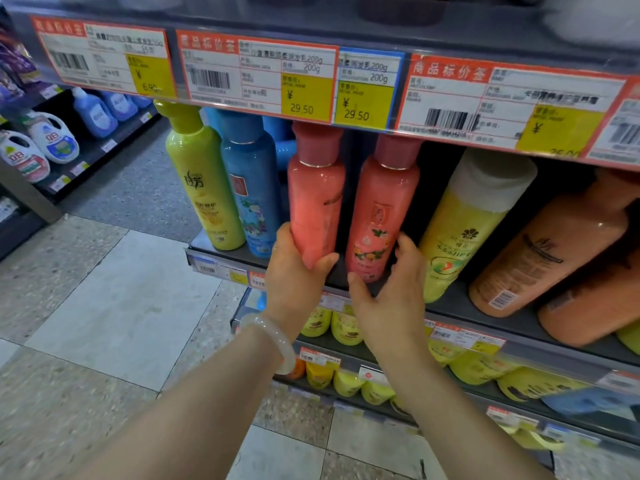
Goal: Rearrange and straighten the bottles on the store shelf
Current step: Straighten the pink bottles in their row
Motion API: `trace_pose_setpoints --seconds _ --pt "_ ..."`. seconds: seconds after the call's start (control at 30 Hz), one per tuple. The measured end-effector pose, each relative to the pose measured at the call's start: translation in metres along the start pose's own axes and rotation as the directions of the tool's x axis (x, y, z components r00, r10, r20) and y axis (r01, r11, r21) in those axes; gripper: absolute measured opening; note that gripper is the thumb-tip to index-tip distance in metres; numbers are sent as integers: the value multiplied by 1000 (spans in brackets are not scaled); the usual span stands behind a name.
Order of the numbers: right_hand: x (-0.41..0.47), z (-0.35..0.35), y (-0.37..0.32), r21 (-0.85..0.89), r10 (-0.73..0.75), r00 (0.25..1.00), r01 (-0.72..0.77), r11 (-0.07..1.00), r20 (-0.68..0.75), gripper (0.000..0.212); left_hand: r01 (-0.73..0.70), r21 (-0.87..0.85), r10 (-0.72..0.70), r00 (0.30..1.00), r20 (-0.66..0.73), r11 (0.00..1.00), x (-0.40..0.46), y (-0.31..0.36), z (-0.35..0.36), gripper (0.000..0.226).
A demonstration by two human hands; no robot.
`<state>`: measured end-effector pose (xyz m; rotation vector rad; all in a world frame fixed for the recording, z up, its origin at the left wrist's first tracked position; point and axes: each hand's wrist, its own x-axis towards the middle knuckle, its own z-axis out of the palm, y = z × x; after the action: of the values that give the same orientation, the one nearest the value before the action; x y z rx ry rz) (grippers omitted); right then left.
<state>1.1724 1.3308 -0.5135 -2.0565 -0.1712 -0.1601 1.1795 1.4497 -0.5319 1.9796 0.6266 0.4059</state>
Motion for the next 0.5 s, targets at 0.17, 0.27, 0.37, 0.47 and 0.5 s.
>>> trace_pose_setpoints --seconds 0.17,0.27,0.37,0.47,0.5 --pt "29 10 1 63 109 994 -107 992 -30 75 6 32 -6 1000 -7 999 5 5 5 58" --pt "38 11 3 37 127 992 -127 991 -12 67 -1 44 1 1000 18 999 10 9 10 56" --pt "41 13 5 16 117 993 -116 993 -14 62 -14 66 13 1000 23 998 14 10 12 57" --pt "42 16 6 9 124 992 -124 992 -29 62 -9 71 7 1000 28 997 13 10 12 55" --pt "42 17 6 6 123 992 -123 992 -38 61 -8 71 6 999 31 997 12 10 13 55"
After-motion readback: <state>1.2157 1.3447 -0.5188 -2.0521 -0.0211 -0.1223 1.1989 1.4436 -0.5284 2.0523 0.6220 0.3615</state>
